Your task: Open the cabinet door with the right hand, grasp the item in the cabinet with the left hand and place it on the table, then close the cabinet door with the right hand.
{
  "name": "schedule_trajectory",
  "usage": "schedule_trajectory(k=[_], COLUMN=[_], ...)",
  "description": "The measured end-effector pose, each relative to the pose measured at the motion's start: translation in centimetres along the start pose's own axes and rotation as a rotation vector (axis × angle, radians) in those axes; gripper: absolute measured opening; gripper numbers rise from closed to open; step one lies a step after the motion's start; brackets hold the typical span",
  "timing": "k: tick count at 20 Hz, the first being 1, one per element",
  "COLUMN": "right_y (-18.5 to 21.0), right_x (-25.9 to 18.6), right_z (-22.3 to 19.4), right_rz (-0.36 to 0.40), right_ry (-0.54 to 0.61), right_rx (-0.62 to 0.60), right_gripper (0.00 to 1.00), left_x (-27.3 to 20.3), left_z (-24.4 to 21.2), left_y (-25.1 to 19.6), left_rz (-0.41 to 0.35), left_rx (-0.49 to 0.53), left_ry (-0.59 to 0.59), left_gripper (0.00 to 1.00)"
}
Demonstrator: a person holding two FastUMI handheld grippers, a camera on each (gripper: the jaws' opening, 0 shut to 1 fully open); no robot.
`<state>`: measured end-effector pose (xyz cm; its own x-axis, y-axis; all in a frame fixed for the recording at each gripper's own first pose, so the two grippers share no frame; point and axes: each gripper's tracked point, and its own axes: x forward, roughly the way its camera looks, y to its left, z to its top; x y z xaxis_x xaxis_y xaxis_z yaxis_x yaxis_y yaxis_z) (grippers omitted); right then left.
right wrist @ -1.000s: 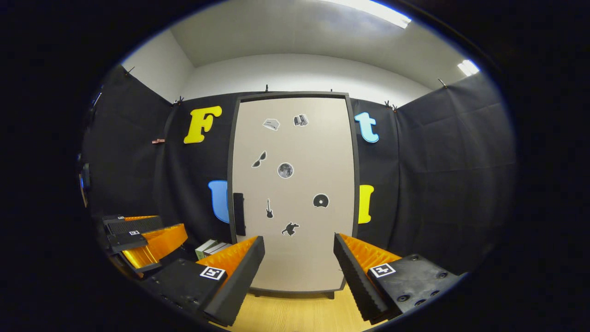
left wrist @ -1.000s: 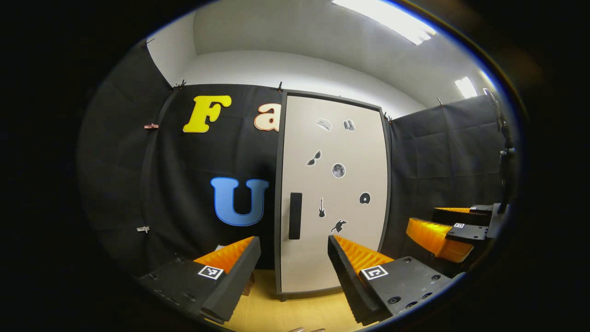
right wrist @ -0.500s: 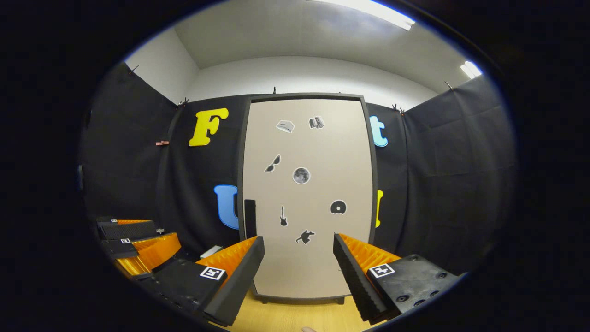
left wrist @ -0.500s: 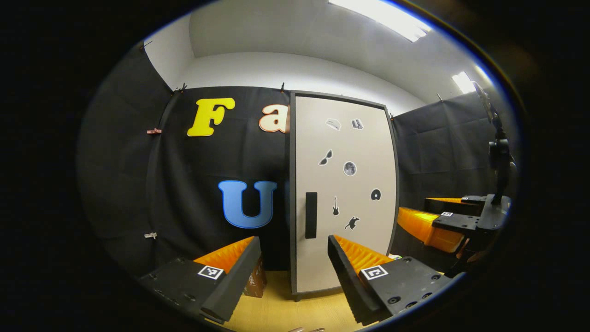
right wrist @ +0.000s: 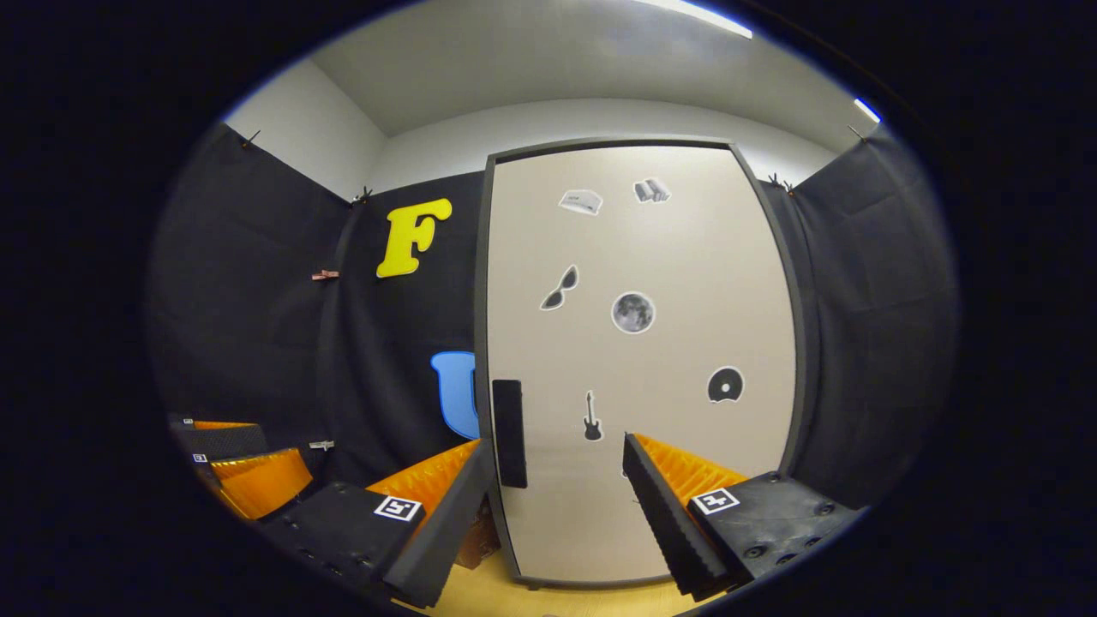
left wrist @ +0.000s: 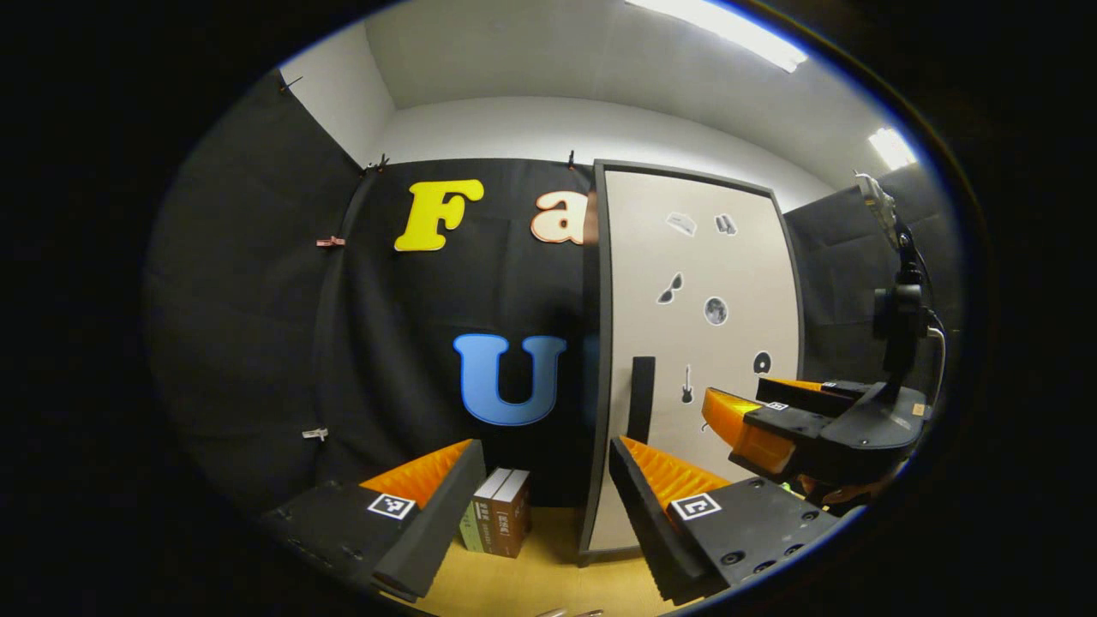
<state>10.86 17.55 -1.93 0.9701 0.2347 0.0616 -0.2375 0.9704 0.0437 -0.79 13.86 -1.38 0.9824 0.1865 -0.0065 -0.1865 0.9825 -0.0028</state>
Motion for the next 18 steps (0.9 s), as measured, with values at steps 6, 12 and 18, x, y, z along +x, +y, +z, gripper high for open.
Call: schedule_trajectory(k=[6,12,18], right_y=[1.9,2.2,3.2], right_x=[4.9,8.6,11.0], right_z=[-1.8,-3.7,-4.9], right_rz=[0.009,-0.042,-0.053], right_ry=[-0.022,-0.014,-0.029], right_rx=[0.025,0.036,0.006], right_gripper=[0.98,0.9,0.81], left_x=[1.2,2.7,3.6], left_z=[-1.3,-1.8,-3.0], left_y=[2.5,4.2,6.3], left_rz=[0.057,0.07,0.088], left_rx=[-0.015,-0.046,-0.036], left_ry=[0.012,0.017,0.048], left_gripper=[0.93,0.93,0.93])
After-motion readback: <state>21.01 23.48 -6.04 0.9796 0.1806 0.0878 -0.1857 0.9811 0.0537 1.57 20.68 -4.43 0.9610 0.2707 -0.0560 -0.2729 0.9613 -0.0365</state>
